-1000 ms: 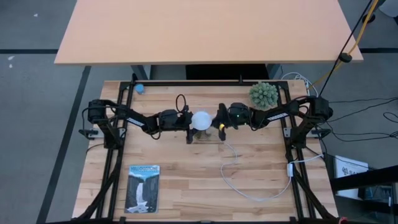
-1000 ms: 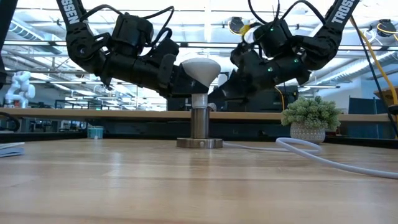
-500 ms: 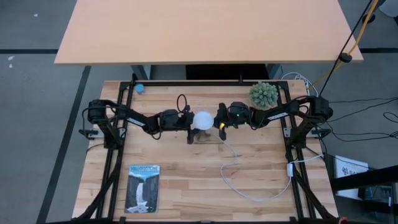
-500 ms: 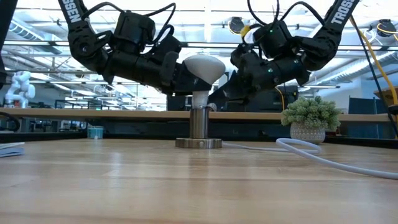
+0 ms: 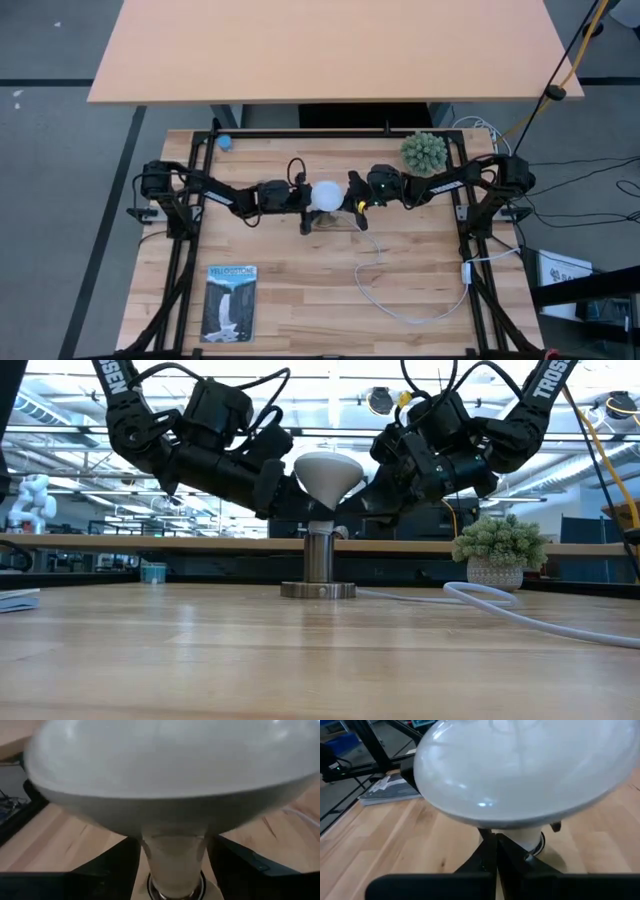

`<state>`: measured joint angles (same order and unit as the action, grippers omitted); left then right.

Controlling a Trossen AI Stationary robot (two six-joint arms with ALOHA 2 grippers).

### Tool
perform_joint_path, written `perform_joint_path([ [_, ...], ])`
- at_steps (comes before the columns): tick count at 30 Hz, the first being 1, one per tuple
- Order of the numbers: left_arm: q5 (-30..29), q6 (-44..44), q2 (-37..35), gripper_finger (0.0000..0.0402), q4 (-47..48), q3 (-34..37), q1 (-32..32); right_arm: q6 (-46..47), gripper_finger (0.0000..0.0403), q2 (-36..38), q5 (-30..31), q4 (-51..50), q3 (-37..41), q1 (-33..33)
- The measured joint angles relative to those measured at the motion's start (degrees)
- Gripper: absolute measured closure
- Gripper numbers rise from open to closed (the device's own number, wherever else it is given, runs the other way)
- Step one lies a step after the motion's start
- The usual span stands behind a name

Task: Screw lightbulb
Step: Insert the lightbulb into the lamp

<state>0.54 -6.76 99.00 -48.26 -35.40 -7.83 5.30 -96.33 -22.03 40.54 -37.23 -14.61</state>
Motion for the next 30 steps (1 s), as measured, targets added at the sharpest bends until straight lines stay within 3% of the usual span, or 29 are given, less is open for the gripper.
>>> perform_joint_path([
  [11,0.2,0.2,0.0,0.0172,-1.8,1.0,0.5,0.2,0.0403,2.6,1.5,-5.1,0.0,-0.4],
  [17,-0.1,0.4,0.0,0.0172,-4.2,1.8,0.5,-1.0,0.0403,6.4,7.4,-8.8,0.0,-1.2],
  [26,-0.3,2.0,0.0,0.0172,-4.1,1.8,0.5,-1.5,0.0403,7.3,7.2,-13.9,-4.9,-0.6],
  [30,-0.5,2.5,0.0,0.0172,-4.1,1.8,0.5,-0.5,0.0403,7.3,9.8,-17.6,-5.7,-0.7],
])
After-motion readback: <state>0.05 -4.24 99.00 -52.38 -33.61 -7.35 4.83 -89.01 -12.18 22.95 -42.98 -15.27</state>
